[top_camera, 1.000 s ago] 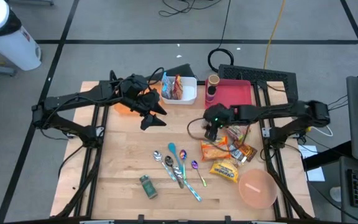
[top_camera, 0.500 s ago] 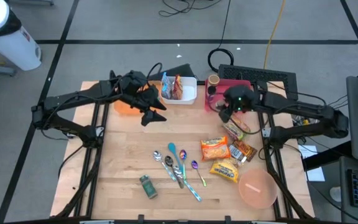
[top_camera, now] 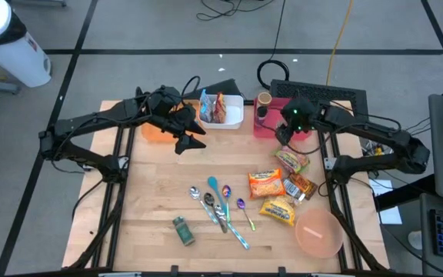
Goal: Pick & Place Food Item
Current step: Put the brown spice bottle into the red bin
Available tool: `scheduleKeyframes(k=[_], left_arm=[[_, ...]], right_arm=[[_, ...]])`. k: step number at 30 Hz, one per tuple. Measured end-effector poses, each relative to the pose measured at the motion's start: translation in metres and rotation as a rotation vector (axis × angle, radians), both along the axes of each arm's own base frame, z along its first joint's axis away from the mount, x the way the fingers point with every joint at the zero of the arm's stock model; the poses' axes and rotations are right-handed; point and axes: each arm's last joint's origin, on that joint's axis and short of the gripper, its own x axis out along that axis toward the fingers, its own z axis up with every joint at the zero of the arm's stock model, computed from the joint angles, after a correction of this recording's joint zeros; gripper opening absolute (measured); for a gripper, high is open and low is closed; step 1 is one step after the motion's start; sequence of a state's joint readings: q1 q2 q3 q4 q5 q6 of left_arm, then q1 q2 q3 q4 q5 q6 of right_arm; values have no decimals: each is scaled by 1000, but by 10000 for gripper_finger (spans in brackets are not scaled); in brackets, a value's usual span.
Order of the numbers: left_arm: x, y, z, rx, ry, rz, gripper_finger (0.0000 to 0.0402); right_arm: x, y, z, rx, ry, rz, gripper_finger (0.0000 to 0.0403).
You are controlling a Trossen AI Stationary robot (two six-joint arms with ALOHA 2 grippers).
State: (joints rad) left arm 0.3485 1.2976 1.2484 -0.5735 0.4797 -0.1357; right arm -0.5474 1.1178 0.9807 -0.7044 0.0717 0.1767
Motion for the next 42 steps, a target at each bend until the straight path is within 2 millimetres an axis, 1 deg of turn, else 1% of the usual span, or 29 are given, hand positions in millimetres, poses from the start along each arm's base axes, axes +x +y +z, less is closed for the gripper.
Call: scheduleKeyframes(k=[5,9,15,20,24,31,34,39,42], left_arm=[[0,0,0,2,-1,-1,319],[0,0,0,2,-1,-1,319],[0,0,0,2,0,-1,319],[0,0,0,0,5,-1,319],[-1,0,-1,-2,9,-1,319],[-1,-1,-2,4,23,-8,319],[-2,-1,-2,9,24,-10,319],[-2,-1,-2,10,24,-10,319],[-2,-1,-2,9,24,-10,319]], right_arm=[[8,-16,15,-43,16,17,176],[20,-33,28,-70,37,35,176],[38,-54,32,-52,121,62,176],[53,-64,23,-19,153,85,176],[63,-67,9,39,169,97,176],[78,-64,-3,78,165,77,176],[84,-61,-8,101,161,52,176],[95,-56,-21,83,212,-19,176],[101,-54,-26,89,207,-46,176]])
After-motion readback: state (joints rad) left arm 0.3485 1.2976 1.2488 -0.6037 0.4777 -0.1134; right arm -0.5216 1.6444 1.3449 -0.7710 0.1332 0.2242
